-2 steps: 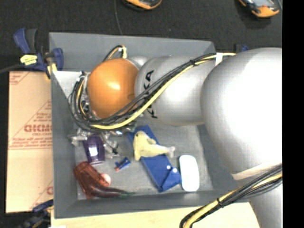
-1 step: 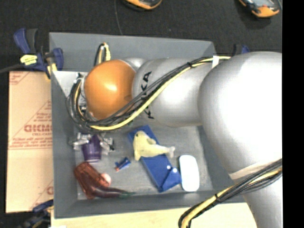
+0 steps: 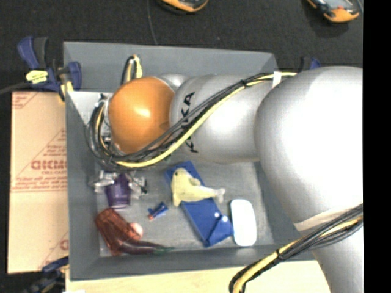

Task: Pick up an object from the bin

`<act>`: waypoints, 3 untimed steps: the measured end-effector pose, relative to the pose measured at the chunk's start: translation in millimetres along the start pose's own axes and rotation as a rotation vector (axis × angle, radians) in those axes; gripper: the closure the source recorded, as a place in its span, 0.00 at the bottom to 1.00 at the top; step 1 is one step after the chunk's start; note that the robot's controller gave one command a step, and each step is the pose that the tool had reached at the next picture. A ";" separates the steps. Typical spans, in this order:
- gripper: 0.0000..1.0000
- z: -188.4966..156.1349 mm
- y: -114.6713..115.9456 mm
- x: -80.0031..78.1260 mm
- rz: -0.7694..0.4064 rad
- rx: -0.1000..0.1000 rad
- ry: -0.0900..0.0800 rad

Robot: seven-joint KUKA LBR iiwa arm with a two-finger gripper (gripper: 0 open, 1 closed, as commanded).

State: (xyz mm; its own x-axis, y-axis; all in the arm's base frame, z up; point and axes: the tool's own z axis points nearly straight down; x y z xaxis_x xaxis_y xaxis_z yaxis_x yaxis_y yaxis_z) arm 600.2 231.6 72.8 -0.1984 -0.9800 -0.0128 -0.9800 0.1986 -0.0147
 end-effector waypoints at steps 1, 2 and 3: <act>1.00 -21.5 3.1 1.5 0.001 -0.011 0.005; 1.00 -60.6 0.9 0.4 0.004 -0.006 0.002; 1.00 -95.7 -0.1 -0.3 0.004 -0.005 0.001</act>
Offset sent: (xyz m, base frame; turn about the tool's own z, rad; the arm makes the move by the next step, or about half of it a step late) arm -0.0017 -0.0005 0.0896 0.0005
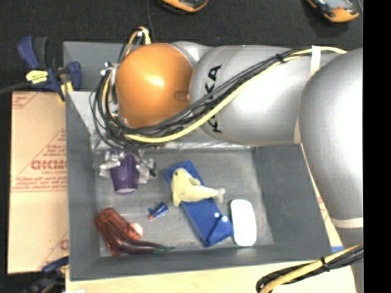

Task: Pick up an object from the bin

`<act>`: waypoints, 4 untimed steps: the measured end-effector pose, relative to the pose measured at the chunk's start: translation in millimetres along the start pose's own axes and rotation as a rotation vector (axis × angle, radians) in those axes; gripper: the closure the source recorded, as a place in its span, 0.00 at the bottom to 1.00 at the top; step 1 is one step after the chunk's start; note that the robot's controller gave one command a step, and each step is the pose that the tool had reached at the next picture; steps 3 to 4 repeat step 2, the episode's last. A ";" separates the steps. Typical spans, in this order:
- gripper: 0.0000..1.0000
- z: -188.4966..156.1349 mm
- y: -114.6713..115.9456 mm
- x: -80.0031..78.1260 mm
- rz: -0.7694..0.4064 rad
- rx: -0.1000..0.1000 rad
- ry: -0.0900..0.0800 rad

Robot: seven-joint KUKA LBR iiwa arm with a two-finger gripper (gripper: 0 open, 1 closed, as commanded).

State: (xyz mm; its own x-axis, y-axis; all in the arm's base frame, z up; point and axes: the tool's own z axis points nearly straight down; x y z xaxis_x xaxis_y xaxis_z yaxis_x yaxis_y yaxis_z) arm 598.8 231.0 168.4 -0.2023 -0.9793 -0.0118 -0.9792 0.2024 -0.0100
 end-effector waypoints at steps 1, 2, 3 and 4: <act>1.00 -38.4 -0.7 -0.5 -0.001 0.001 -0.001; 1.00 -73.3 -1.5 -0.7 0.003 0.001 -0.002; 1.00 -73.3 -1.5 -0.7 0.003 0.001 -0.002; 1.00 -73.3 -1.5 -0.7 0.003 0.001 -0.002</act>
Offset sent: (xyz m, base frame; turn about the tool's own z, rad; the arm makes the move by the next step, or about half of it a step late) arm 0.0003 0.0000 0.0895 -0.0006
